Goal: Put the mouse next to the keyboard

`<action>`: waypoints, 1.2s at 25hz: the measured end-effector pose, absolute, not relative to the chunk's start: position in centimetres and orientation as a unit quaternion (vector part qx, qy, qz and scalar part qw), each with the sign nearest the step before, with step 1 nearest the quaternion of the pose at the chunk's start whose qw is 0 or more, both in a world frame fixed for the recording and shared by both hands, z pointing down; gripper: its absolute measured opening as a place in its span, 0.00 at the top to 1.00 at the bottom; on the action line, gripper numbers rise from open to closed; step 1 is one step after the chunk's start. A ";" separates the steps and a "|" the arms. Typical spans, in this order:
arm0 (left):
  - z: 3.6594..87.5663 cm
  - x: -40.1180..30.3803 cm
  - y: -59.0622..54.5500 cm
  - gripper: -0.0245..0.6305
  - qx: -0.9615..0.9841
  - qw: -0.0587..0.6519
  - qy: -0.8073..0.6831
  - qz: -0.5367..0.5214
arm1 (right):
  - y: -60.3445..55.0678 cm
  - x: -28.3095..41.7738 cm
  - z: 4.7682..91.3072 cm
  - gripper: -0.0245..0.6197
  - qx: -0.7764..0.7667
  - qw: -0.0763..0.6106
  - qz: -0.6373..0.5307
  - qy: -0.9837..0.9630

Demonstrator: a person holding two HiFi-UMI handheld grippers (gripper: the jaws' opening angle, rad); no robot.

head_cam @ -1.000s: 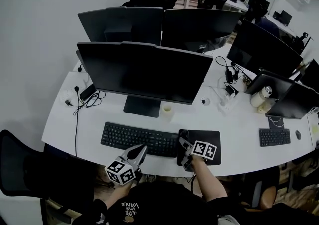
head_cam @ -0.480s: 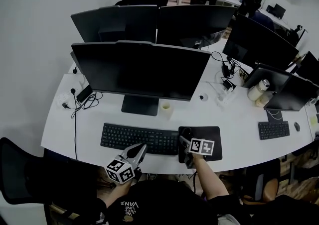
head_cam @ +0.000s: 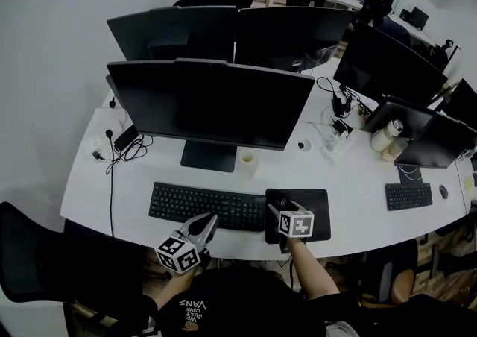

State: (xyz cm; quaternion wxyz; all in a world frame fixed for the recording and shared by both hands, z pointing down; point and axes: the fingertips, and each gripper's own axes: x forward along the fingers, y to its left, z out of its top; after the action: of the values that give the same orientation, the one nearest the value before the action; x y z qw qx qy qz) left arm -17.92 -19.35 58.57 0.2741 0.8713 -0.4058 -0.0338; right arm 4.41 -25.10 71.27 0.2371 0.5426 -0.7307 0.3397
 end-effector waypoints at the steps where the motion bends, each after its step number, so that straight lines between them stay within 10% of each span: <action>1: 58.5 -17.8 -19.4 0.96 0.871 0.274 -0.406 -0.034 | -25.1 4.4 71.2 0.49 0.542 0.236 0.340 -0.732; 19: 57.5 -14.8 -17.8 0.96 0.858 0.256 -0.443 -0.045 | -23.3 4.7 65.2 0.52 0.512 0.115 0.315 -0.791; 30: 56.3 -12.2 -14.3 0.96 0.841 0.239 -0.484 -0.045 | -20.4 6.6 57.9 0.92 0.483 0.039 0.259 -0.835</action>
State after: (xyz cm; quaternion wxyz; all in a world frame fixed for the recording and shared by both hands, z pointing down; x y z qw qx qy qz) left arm -12.19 -14.34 56.25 0.2389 0.8405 -0.4842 -0.0446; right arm 6.64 -20.43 57.93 0.0387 0.4833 -0.8355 0.2586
